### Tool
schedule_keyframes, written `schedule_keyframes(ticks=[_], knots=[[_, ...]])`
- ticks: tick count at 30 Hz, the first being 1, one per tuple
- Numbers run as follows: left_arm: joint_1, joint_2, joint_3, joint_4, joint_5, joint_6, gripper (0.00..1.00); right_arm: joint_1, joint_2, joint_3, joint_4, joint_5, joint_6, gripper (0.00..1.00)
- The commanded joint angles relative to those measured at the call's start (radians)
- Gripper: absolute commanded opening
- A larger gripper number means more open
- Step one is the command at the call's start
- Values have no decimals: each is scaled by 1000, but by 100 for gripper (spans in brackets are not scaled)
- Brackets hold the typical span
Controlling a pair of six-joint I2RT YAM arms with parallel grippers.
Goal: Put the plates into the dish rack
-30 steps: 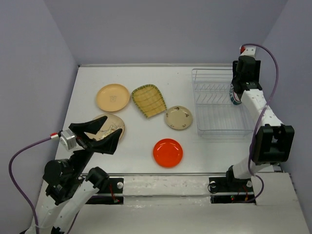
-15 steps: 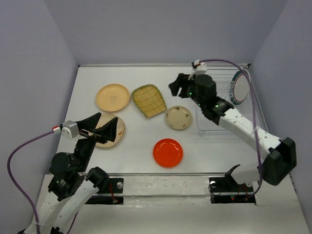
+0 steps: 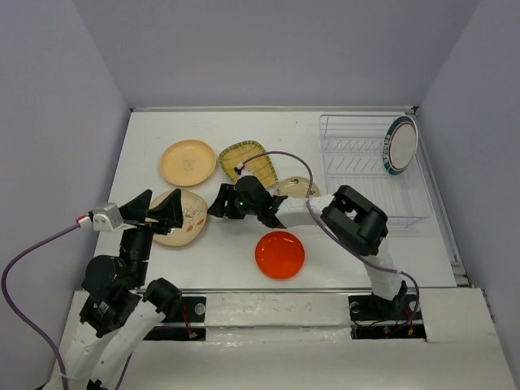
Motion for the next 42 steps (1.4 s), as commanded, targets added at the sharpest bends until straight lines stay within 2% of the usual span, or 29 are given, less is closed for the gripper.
schedule_keyframes(ticks=[1, 7, 9, 10, 11, 12, 13, 16, 22, 26, 27, 30, 31, 33, 37, 42], knots=[[5, 15, 19, 42, 21, 10, 99, 41, 98, 126, 104, -69, 106, 62], [7, 12, 18, 42, 32, 13, 99, 50, 239, 219, 94, -66, 179, 62], [5, 9, 18, 42, 37, 11, 99, 50, 268, 245, 92, -73, 198, 59], [5, 9, 16, 42, 41, 13, 99, 50, 276, 253, 92, -72, 204, 55], [5, 3, 18, 42, 46, 13, 99, 50, 283, 262, 91, -75, 218, 40], [5, 2, 18, 42, 49, 13, 99, 50, 288, 262, 91, -75, 228, 36], [5, -3, 16, 42, 51, 14, 99, 50, 296, 261, 92, -75, 247, 25], [5, -11, 16, 42, 52, 16, 99, 50, 282, 218, 109, -58, 261, 7], [5, -25, 16, 66, 52, 14, 99, 50, 92, 23, 207, -11, 178, 7], [5, -23, 13, 67, 67, 17, 99, 39, -161, -87, 181, 77, -32, 7], [5, -23, 13, 70, 77, 17, 99, 18, -274, -100, 149, 147, -73, 7], [7, -25, 13, 70, 95, 20, 99, -40, -443, -132, -10, 267, -234, 7], [7, -26, 12, 70, 101, 22, 99, -65, -500, -139, -46, 294, -273, 7], [7, -31, 12, 72, 113, 20, 99, -210, -687, -144, -194, 344, -398, 7], [5, -38, 12, 73, 130, 22, 99, -405, -808, -89, -378, 448, -544, 7], [1, -64, 12, 73, 143, 25, 99, -566, -783, 88, -465, 715, -895, 7]])
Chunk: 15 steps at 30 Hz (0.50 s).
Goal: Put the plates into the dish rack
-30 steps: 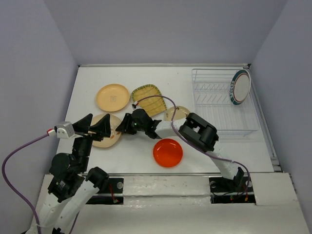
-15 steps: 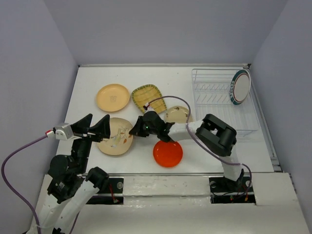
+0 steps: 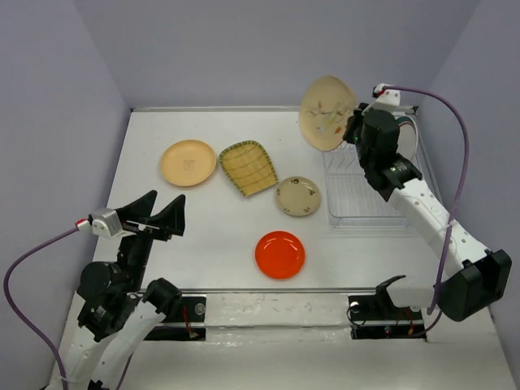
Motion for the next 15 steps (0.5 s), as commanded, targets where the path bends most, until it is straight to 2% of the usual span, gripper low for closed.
schedule_keyframes(ticks=[1, 2, 6, 10, 15], knots=[[-1, -37, 12, 64, 16, 19, 99, -93, 29, 174, -34, 273, -370, 7], [-2, -40, 12, 64, 15, 19, 99, -134, 65, 200, -32, 310, -453, 7], [-14, -51, 10, 62, 13, 22, 99, -217, 158, 319, -32, 356, -600, 7], [-36, -58, 12, 61, 10, 22, 99, -272, 240, 394, -32, 359, -688, 7], [-54, -62, 12, 61, 7, 22, 99, -344, 299, 392, -34, 350, -717, 7]])
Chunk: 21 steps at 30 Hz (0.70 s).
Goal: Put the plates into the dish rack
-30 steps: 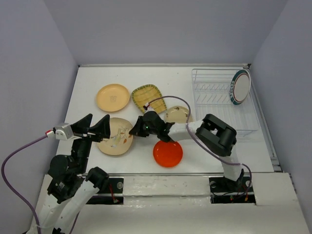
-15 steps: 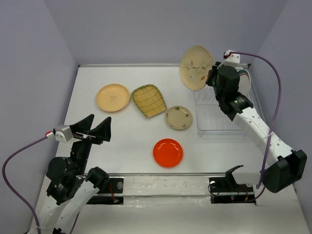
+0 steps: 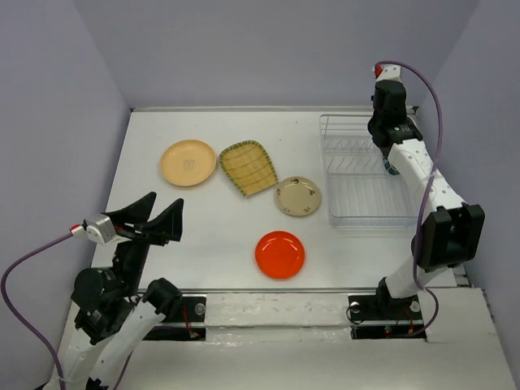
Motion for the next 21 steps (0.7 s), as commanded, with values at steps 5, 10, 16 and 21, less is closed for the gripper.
schedule_keyframes(ticks=[5, 10, 16, 21], knots=[[-24, -15, 12, 53, 2, 19, 99, -96, -25, 44, 120, 6, -67, 7], [-27, -12, 12, 54, 1, 19, 99, -128, -29, 12, 121, -12, -50, 7], [-29, -14, 12, 54, -1, 17, 99, -137, -22, -37, 121, -24, -33, 7], [-29, -14, 13, 54, 1, 17, 99, -137, -32, -106, 104, -66, 40, 7]])
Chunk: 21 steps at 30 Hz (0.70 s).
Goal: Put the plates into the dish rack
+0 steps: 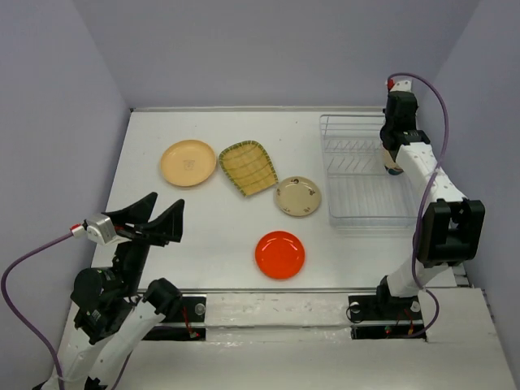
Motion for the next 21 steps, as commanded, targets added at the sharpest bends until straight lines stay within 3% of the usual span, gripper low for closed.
schedule_keyframes(ticks=[1, 5, 7, 8, 10, 11, 13, 17, 21], knots=[[-8, -11, 12, 54, 1, 18, 99, -6, -69, -30, 108, 7, 51, 7], [-8, -3, 11, 54, -5, 12, 99, -6, -73, -63, 90, -22, 112, 8], [-8, 27, 14, 48, -7, -1, 99, -6, -75, -79, 82, -16, 152, 14], [-8, 46, 15, 44, 7, -8, 99, -6, -75, -80, 82, -16, 180, 26], [-8, 122, 29, 33, 27, -35, 99, -6, -82, -80, 61, -29, 209, 39], [-8, 156, 35, 3, 50, -46, 99, -6, -90, -73, 50, -42, 241, 53], [-8, 260, 52, -27, 108, -73, 99, -6, -99, -54, 16, -49, 275, 67], [-8, 428, 64, -47, 253, -109, 99, -6, -150, -16, -54, -94, 382, 82], [-8, 553, 12, -10, 465, -243, 99, 5, -260, -46, -93, -280, 486, 84]])
